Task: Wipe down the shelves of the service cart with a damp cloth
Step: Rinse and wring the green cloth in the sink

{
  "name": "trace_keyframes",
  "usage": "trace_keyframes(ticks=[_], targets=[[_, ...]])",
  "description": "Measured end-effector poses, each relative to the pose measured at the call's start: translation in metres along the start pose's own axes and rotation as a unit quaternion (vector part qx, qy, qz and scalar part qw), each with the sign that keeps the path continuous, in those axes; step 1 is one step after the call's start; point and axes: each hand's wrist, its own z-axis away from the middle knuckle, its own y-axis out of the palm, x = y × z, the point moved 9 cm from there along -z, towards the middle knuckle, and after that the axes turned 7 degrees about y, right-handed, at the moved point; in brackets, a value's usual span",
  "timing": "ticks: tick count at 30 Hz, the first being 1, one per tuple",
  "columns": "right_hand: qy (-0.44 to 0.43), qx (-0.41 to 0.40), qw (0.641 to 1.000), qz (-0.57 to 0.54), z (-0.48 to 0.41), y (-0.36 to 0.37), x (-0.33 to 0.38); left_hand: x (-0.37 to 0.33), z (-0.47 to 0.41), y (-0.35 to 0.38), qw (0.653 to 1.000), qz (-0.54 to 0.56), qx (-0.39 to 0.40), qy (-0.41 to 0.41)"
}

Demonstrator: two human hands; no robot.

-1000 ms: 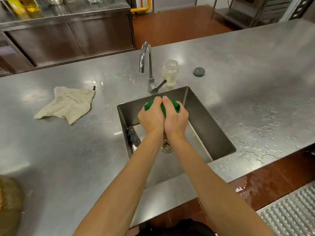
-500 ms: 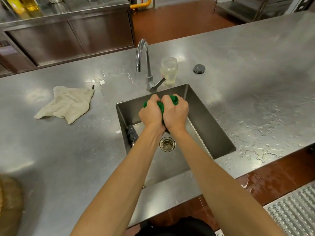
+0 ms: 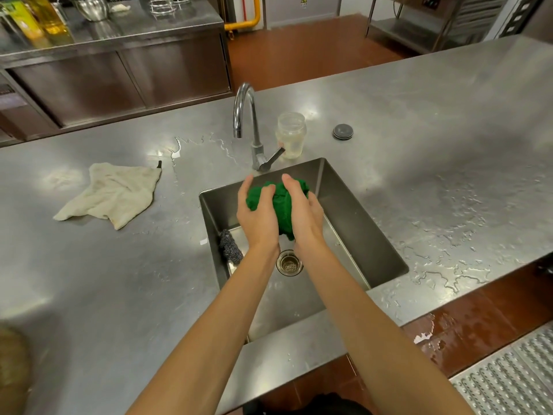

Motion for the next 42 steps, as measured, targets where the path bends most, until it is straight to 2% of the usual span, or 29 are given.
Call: trace_keyframes(ticks=[2,5,8,13,18,23,32,42], targets=[[-0.099,-0.031,0.994,0.022,0.003,-0.004,0.017,0.003,0.003,0.003,0.999,0.0,0.037,-0.033],[-0.255,-0.058,0.957,0.125,0.017,0.001,0.049,0.012,0.014,0.016,0.987,0.007,0.096,-0.126],[-0.317,-0.08,0.924,0.198,0.025,0.011,0.07,0.006,0.011,0.022,0.99,0.043,0.065,-0.118],[-0.298,-0.084,0.941,0.137,0.02,0.008,0.071,-0.001,0.002,0.024,0.994,0.031,0.007,-0.108],[-0.305,-0.072,0.941,0.126,0.018,0.005,0.065,0.005,0.001,0.018,0.991,0.025,-0.006,-0.131],[-0.325,-0.074,0.931,0.146,0.015,0.002,0.07,0.008,0.002,0.024,0.984,0.003,0.043,-0.175],[-0.325,-0.05,0.932,0.152,0.01,0.003,0.08,0.007,0.0,0.035,0.98,-0.026,0.091,-0.176],[-0.268,-0.014,0.957,0.109,0.003,-0.025,0.085,-0.015,0.007,0.051,0.983,-0.112,0.13,-0.061]])
